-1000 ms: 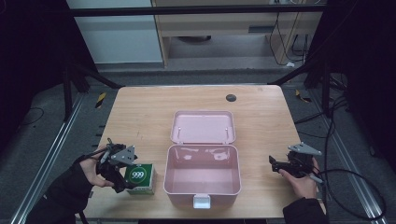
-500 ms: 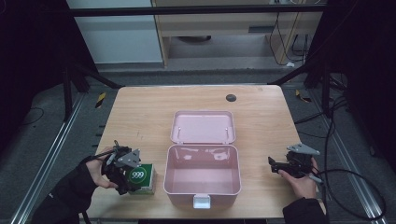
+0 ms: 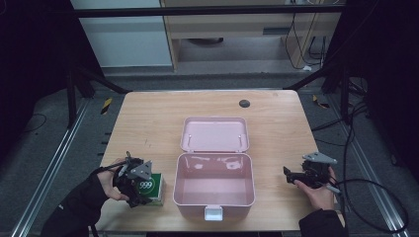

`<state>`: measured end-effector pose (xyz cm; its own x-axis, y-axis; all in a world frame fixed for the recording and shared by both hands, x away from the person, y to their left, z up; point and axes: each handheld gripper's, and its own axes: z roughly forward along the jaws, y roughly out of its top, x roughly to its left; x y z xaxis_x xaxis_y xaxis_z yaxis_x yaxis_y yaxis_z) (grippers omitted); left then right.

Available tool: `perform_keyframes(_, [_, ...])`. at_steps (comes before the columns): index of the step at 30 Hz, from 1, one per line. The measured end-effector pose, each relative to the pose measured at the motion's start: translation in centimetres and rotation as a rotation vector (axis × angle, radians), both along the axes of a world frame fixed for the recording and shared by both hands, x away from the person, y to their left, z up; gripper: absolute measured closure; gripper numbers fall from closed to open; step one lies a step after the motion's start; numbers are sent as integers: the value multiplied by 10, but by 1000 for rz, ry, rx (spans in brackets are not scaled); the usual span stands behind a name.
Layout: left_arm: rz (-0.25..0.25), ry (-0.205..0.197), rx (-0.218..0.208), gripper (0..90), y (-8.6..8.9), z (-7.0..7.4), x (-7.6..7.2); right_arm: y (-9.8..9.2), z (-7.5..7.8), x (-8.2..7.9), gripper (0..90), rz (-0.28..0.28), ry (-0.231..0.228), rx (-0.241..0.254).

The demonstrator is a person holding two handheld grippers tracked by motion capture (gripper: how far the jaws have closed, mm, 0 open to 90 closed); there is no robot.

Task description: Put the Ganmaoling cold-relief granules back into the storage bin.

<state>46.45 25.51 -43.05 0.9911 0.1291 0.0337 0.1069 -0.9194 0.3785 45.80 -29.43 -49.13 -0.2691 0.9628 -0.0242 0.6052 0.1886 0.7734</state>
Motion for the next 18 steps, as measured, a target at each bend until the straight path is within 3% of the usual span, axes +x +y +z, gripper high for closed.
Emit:
perform_keyframes(8, [-4,14,25,64,-1,-8,4,0,-1,1,18,13,3,-9])
perform_keyframes(18, [-11,28,14,87,-1,-14,5,1,-1,0,18,12,9,-4])
